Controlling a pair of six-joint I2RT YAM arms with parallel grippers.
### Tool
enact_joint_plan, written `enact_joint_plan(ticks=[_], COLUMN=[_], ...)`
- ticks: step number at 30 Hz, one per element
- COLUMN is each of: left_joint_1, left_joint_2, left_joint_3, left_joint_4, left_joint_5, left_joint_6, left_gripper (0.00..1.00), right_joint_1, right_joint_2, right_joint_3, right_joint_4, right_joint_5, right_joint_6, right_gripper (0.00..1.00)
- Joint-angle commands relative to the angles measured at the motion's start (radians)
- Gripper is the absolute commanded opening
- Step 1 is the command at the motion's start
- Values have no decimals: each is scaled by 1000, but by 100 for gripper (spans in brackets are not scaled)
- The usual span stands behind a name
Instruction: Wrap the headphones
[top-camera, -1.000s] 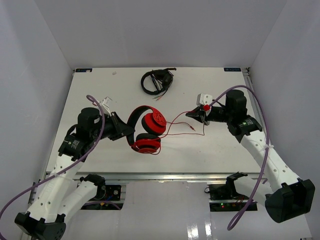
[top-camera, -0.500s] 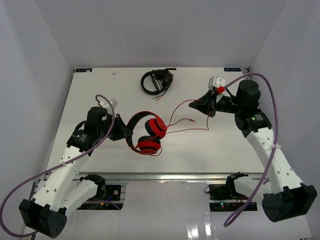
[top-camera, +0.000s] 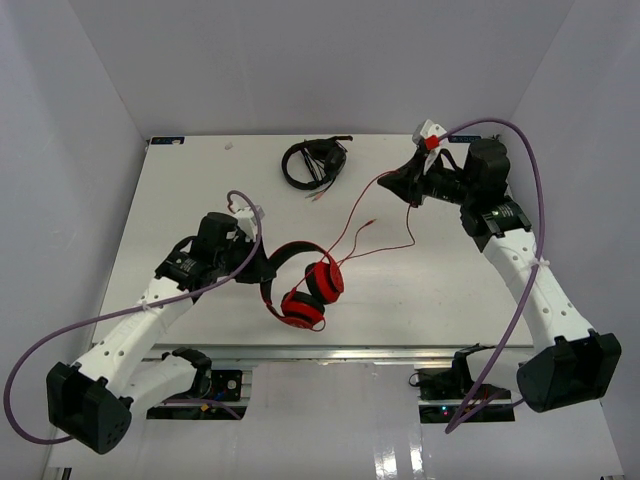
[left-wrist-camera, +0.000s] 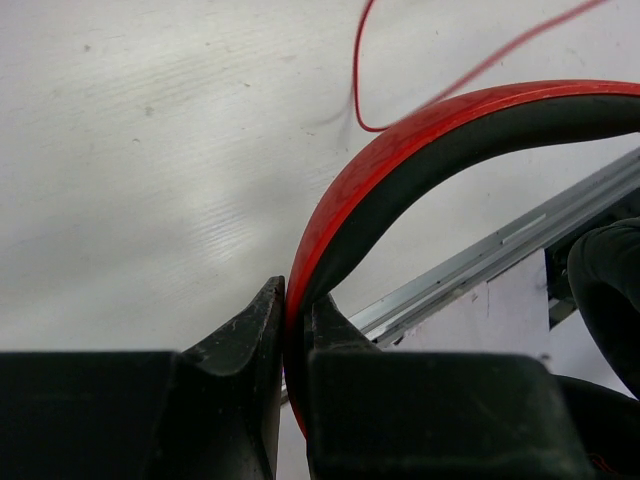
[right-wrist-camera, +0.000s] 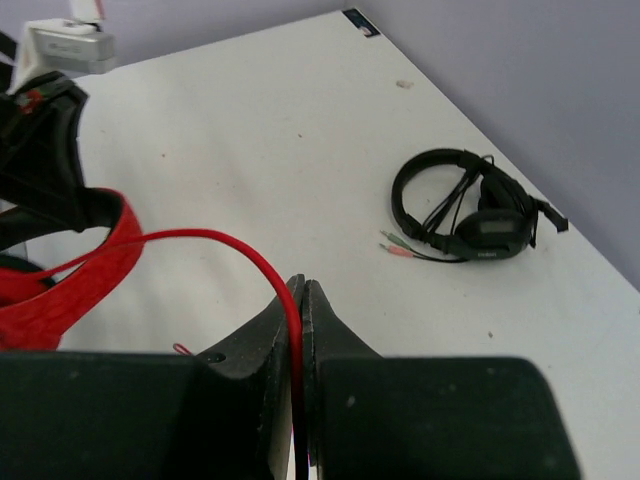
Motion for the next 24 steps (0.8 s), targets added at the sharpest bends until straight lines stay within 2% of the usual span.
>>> enact_joint_plan(ticks=[1, 12, 18, 24], left_joint_1=[-71, -183, -184, -186], left_joint_2=[-22, -76, -131, -116], left_joint_3=[-11, 44, 76, 115], left_joint_4=[85, 132, 144, 191], left_joint_5=[63, 42, 8, 80], left_joint_6=[66, 85, 79, 52], left_gripper=[0, 0, 0, 0], right_joint_1=[-10, -52, -111, -109], right_joint_2=[30, 91, 99, 120], right_joint_3=[38, -50, -99, -161], right_joint_4=[56, 55, 117, 165], right_joint_5=[143, 209, 122, -35], right_joint_6=[37, 33, 90, 124], right_gripper=[8, 8, 8, 8])
